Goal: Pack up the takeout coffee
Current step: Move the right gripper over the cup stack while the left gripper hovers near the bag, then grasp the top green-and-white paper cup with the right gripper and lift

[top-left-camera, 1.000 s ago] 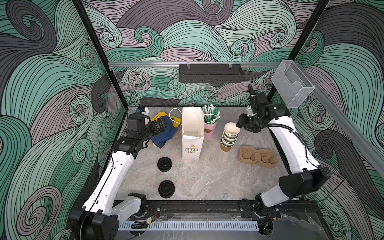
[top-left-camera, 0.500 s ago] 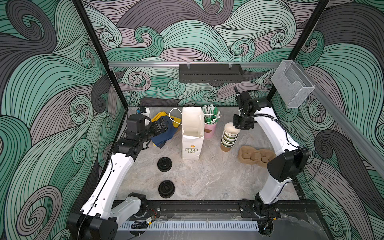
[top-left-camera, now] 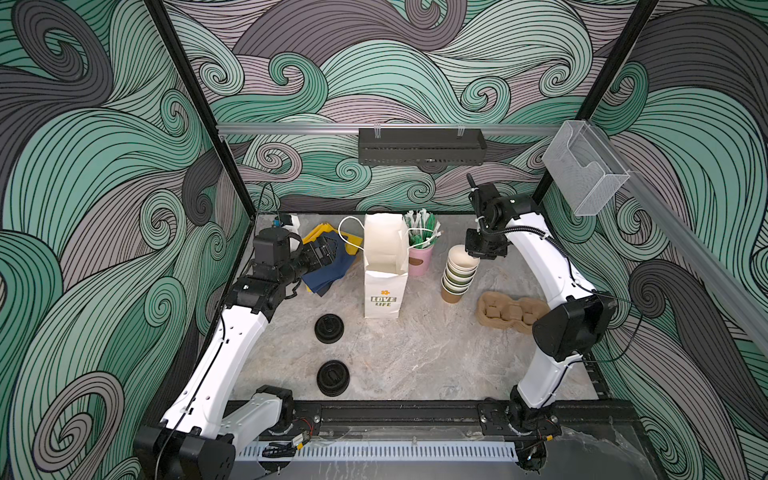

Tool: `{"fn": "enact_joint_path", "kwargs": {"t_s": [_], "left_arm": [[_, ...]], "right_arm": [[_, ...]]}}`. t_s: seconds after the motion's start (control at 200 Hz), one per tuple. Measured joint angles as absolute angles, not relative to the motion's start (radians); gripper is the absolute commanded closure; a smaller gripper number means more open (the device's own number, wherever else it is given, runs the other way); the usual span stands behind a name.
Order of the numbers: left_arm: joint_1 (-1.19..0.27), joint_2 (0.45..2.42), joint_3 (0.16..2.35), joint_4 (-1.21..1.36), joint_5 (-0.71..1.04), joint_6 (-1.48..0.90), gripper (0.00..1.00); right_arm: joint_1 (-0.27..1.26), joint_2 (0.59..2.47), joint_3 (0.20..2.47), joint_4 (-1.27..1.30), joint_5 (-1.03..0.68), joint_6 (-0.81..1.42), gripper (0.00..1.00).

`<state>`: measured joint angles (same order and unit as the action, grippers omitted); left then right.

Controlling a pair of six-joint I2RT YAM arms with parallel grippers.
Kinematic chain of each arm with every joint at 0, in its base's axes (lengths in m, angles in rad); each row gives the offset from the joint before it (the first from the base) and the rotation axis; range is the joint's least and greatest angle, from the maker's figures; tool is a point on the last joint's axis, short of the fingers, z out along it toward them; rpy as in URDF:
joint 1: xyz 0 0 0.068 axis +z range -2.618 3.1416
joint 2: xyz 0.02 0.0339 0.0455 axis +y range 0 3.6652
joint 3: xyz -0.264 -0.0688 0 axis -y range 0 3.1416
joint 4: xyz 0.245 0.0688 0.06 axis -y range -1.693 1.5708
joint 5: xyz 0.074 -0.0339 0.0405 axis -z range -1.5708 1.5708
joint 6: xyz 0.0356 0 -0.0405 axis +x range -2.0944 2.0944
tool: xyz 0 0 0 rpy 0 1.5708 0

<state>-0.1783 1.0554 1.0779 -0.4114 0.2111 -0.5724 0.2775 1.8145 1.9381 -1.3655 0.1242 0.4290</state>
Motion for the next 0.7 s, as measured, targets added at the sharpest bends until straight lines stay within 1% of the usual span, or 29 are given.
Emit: {"fn": "enact_joint_path", "kwargs": {"t_s": [0.08, 0.2, 0.32, 0.7], "left_arm": [[-0.178, 1.055, 1.078, -0.411, 0.211, -0.572, 0.05], [-0.178, 1.055, 1.078, -0.411, 0.211, -0.569, 0.05], [-0.178, 1.055, 1.079, -0.412, 0.211, -0.568, 0.05], [-0.178, 1.055, 1.079, -0.412, 0.211, -0.569, 0.05]], "right_arm": [[0.278, 1.814, 1.938, -1.366, 0.125, 0.432, 0.87], [0.278, 1.814, 1.938, -1.367, 0.125, 0.435, 0.95], [0.278, 1.814, 1.938, -1.367, 0.125, 0.444, 1.0], [0.276, 1.777, 1.938, -1.369, 0.112, 0.456, 1.0]]}}
